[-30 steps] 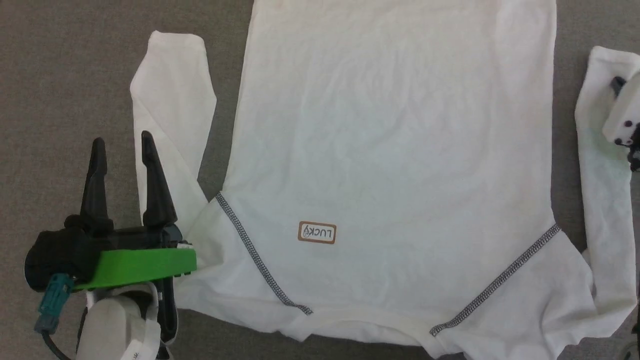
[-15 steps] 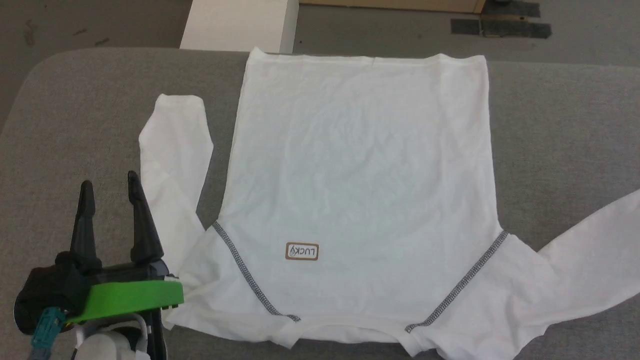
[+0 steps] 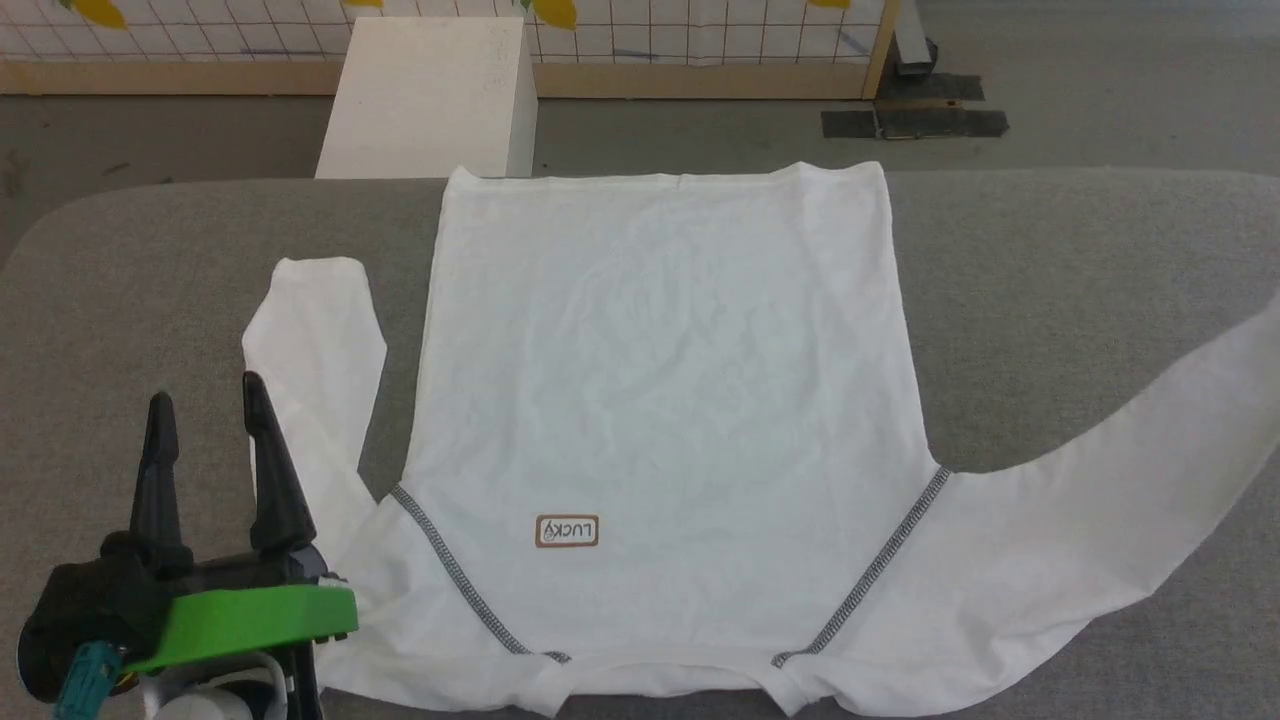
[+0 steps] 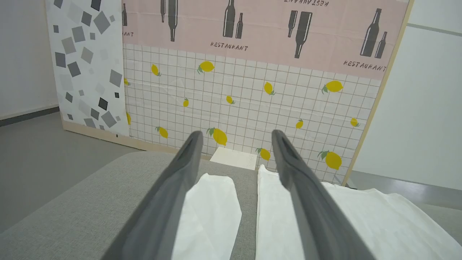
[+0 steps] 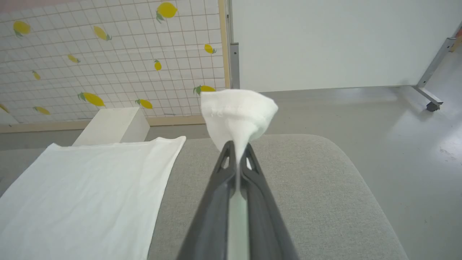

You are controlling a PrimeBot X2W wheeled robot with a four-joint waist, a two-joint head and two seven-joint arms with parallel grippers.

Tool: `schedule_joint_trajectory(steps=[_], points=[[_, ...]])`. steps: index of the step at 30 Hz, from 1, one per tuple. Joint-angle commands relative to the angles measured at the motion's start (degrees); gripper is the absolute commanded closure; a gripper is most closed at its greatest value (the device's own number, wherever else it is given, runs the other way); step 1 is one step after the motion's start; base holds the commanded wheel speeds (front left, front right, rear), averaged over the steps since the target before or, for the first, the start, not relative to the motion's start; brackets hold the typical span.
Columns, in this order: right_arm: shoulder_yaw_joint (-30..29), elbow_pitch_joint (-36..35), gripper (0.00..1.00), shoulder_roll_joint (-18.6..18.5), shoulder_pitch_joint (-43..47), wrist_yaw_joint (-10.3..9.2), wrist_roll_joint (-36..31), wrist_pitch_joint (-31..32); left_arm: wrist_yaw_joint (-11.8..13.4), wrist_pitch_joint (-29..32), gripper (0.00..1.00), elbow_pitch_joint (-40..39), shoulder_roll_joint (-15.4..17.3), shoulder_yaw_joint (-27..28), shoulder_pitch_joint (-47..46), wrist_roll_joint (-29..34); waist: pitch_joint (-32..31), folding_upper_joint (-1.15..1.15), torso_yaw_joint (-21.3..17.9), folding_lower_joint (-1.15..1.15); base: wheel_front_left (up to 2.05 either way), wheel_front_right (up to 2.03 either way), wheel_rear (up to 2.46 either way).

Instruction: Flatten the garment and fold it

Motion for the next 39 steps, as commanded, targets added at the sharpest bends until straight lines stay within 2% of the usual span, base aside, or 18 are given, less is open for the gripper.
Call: schedule_joint_trajectory(steps=[1,6,10,14,18,24,29,30,31,35,39], points=[[2.8,-1.6,1.00,0.1,0.9,-0.09,1.5,0.5,-0.2,-0.3,0.00,0.1,-0.3,-0.1,0.0,0.2,-0.1,0.00,0.3,0.00,0.00,0.00,0.00],[18.0,-5.8,1.00,2.1,-0.2,-0.09,5.1,2.2,-0.3,-0.3,0.00,0.1,-0.3,-0.3,0.0,0.5,-0.3,0.00,1.0,0.00,0.00,0.00,0.00],[29.3,-4.4,1.00,4.1,-1.8,-0.09,7.1,2.9,-0.4,-0.3,0.00,0.2,-0.3,-0.4,0.1,0.5,0.0,0.00,1.8,0.00,0.00,0.00,0.00],[39.8,0.7,1.00,7.3,-4.4,-0.09,8.7,1.8,-0.6,-0.3,0.00,0.8,-0.3,-1.4,-0.8,0.1,0.9,0.00,3.9,0.00,0.00,0.00,0.00],[47.1,7.4,1.00,9.9,-8.2,-0.09,8.6,-0.7,-0.5,-0.3,0.00,1.2,-0.3,-2.3,-1.5,-0.3,2.0,0.00,6.3,0.00,0.00,0.00,0.00],[56.2,17.6,1.00,13.2,-12.6,-0.09,8.9,-3.7,0.1,-0.3,0.00,1.7,-0.3,-3.0,-2.0,-0.8,4.0,0.00,9.6,0.00,0.00,0.00,0.00],[62.2,25.5,1.00,14.1,-14.7,-0.09,9.0,-3.2,0.4,-0.3,0.00,1.7,-0.3,-3.2,-2.3,-1.4,5.5,0.00,11.0,0.00,0.00,0.00,0.00],[63.3,26.8,0.80,14.2,-15.1,-0.09,9.0,-2.9,0.5,-0.3,0.00,1.7,-0.3,-3.1,-2.5,-1.5,5.8,0.00,11.0,0.00,0.00,0.00,0.00],[64.1,27.6,0.00,14.2,-15.3,-0.09,9.2,-2.6,0.6,-0.3,0.00,1.7,-0.3,-3.1,-2.6,-1.6,5.9,0.00,11.0,0.00,0.00,0.00,0.00],[63.6,27.6,0.00,14.3,-16.9,-0.09,11.3,-5.7,0.9,-0.3,0.00,1.8,-0.3,-2.7,-2.6,-1.6,5.9,0.00,10.1,0.00,0.00,0.00,0.00],[56.8,23.7,0.00,13.7,-17.7,-0.09,13.0,-12.8,0.4,-0.3,0.00,2.1,-0.3,-2.3,-2.6,-0.7,4.6,0.00,8.2,0.00,0.00,0.00,0.00]])
